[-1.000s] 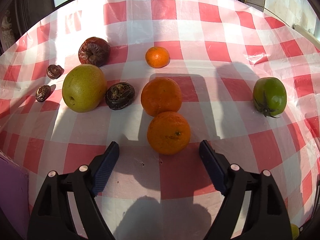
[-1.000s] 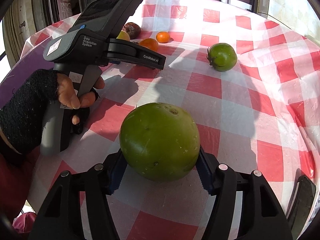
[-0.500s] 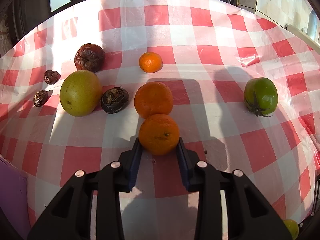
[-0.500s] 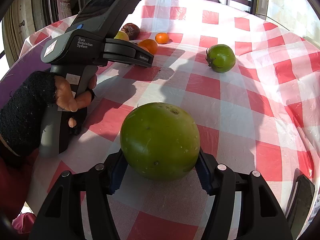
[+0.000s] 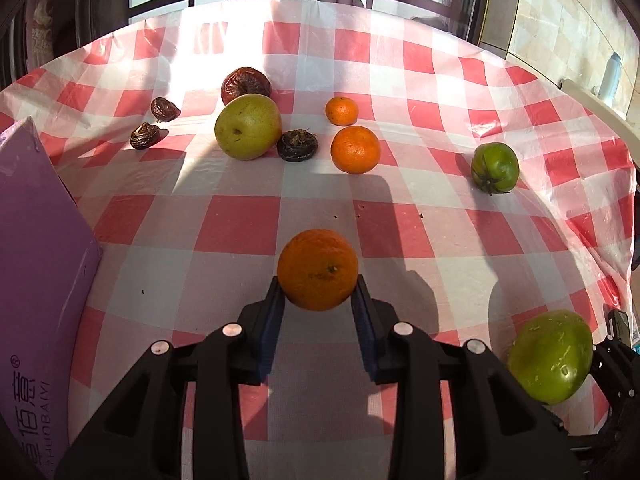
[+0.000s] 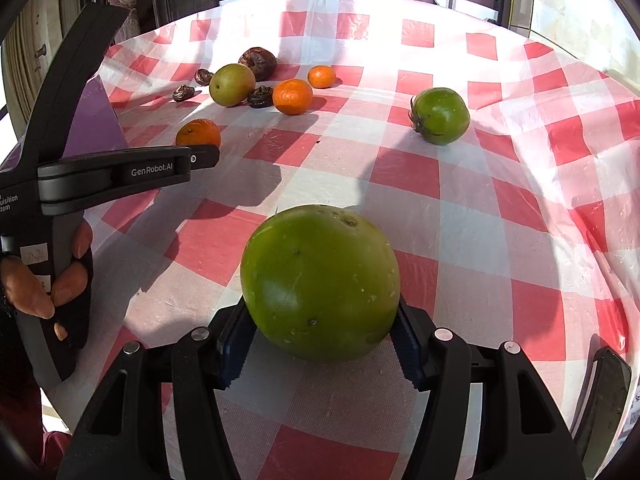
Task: Organize fruits
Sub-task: 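Carry the orange and the green pomelo over the purple-rimmed white box with both grippers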
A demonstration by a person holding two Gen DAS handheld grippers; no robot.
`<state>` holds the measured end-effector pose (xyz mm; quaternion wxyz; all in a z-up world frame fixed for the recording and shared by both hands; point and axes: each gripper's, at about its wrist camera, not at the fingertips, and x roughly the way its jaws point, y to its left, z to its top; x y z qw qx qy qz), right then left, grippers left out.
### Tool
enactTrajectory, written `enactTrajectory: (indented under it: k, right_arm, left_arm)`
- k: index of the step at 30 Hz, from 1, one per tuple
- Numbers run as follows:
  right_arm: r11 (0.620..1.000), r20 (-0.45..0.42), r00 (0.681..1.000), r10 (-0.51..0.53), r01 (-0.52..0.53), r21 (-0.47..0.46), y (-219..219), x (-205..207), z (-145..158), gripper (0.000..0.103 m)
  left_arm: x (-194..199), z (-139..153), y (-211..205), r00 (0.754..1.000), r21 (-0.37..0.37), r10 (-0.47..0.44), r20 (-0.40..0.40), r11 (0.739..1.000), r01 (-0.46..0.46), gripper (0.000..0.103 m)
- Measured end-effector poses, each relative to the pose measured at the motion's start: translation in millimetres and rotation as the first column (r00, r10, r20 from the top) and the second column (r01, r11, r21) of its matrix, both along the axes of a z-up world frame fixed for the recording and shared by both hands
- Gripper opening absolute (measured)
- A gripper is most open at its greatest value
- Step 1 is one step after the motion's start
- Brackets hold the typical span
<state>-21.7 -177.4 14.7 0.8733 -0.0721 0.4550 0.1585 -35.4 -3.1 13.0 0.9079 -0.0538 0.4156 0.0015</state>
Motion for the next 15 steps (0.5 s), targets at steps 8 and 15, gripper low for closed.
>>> enactTrajectory:
  k: [8,15]
  right_arm:
    - [0.994,-0.021,0.999,0.033,-0.031,0.101,22.7,3.1,7.3,0.060]
    - [0.976,-0.001,0.991,0.135,-0.133,0.173,57.5,-6.5,28.8,0.060]
  left_arm:
    - [-61.0,37.8,16.0,0.994,0.010,0.018,0.103,1.000,-0.019,0.034]
    - [-103.5,89.4,49.8,0.974,-0.016,0.082,0.211,0.997,-0.080,0.034]
